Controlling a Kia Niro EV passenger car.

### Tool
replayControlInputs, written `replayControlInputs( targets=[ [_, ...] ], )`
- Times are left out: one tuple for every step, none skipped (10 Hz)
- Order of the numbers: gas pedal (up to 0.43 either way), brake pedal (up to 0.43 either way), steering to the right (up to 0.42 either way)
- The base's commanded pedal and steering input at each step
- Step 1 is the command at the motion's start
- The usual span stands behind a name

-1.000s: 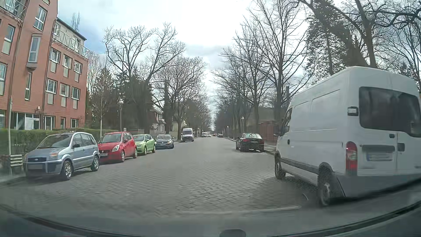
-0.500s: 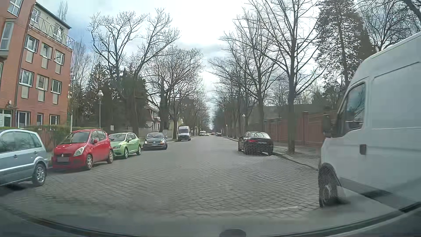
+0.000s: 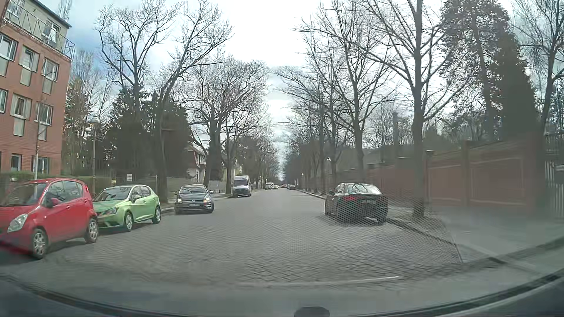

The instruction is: Follow the waypoints while adhering to traffic rules and regulations

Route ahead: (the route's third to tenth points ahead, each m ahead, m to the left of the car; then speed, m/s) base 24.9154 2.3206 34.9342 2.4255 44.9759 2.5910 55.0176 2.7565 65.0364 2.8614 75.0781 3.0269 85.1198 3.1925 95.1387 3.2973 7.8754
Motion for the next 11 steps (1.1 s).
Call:
replayControlInputs(
  targets=[
    [0.067, 0.0, -0.001],
    [0.067, 0.0, -0.001],
    [0.067, 0.0, -0.001],
    [0.067, 0.0, 0.0],
    [0.067, 0.0, 0.0],
    [0.079, 0.0, -0.003],
    [0.079, 0.0, -0.006],
    [0.079, 0.0, -0.006],
    [0.079, 0.0, -0.006],
    [0.079, 0.0, -0.004],
    [0.079, 0.0, -0.004]
  ],
)
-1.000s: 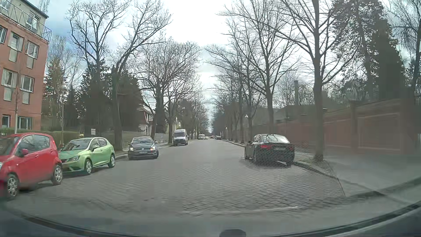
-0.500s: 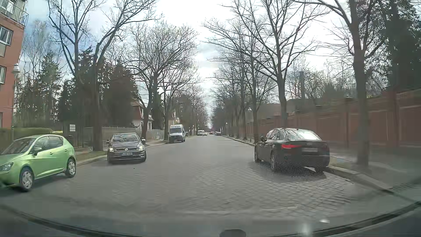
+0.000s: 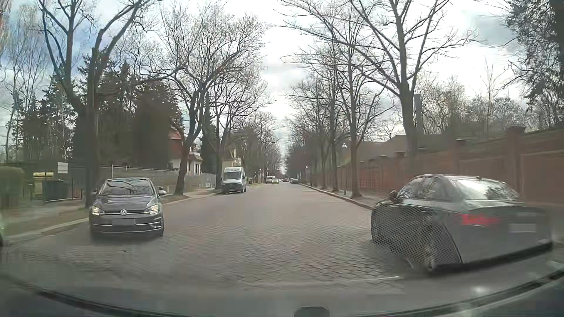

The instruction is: Follow the waypoints while adhering to traffic rules and regulations

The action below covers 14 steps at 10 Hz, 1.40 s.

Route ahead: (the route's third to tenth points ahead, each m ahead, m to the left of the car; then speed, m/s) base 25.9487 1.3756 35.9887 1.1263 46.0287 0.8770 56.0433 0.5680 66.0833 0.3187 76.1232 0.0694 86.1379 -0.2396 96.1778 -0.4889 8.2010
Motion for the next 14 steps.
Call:
replayControlInputs(
  targets=[
    [0.079, 0.0, -0.004],
    [0.067, 0.0, 0.0],
    [0.0, 0.0, 0.001],
    [0.0, 0.0, 0.002],
    [0.0, 0.0, 0.007],
    [0.0, 0.0, 0.011],
    [0.0, 0.0, 0.011],
    [0.0, 0.0, 0.005],
    [0.0, 0.0, 0.011],
    [0.0, 0.0, 0.013],
    [0.0, 0.0, 0.01],
    [0.0, 0.0, 0.01],
    [0.0, 0.0, 0.013],
    [0.0, 0.0, 0.019]
  ],
)
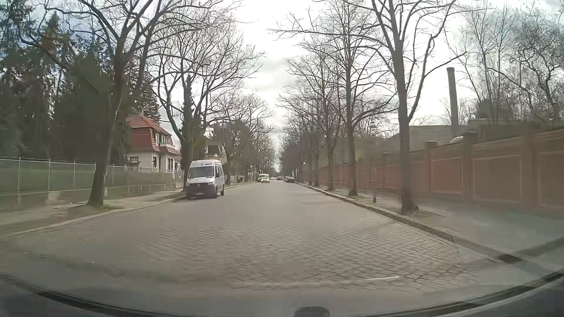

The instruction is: Follow the waypoints while adhering to traffic rules and regulations

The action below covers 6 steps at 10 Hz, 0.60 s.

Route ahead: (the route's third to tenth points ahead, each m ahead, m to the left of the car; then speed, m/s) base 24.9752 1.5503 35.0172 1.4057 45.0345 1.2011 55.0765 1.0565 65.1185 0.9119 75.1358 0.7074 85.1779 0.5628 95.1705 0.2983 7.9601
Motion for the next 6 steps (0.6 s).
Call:
replayControlInputs(
  targets=[
    [0.0, 0.0, 0.019],
    [0.0, 0.0, 0.017],
    [0.0, 0.0, 0.016],
    [0.0, 0.0, 0.015],
    [0.0, 0.0, 0.012],
    [0.0, 0.0, 0.011]
  ],
)
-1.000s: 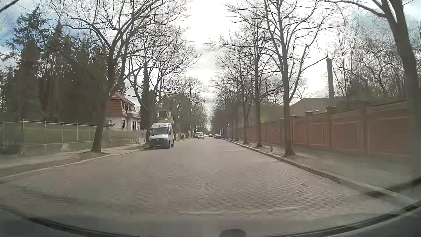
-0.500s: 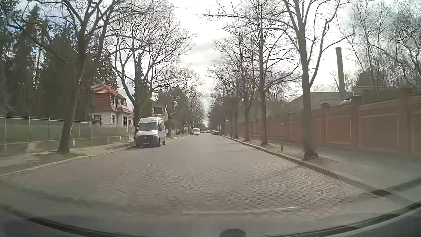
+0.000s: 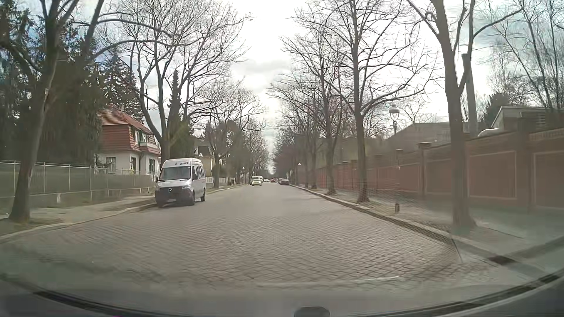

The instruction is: Follow the waypoints while adhering to traffic rules and regulations

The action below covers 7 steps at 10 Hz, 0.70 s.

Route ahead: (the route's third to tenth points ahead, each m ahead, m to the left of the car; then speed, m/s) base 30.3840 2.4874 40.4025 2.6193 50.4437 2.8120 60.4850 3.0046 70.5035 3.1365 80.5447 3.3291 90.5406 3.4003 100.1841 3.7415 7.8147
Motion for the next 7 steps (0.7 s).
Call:
replayControlInputs(
  targets=[
    [0.0, 0.0, 0.011],
    [0.0, 0.0, 0.01],
    [0.0, 0.0, 0.007],
    [0.0, 0.0, 0.0],
    [0.0, 0.0, -0.002],
    [0.02, 0.0, -0.002],
    [0.039, 0.0, -0.003]
  ],
)
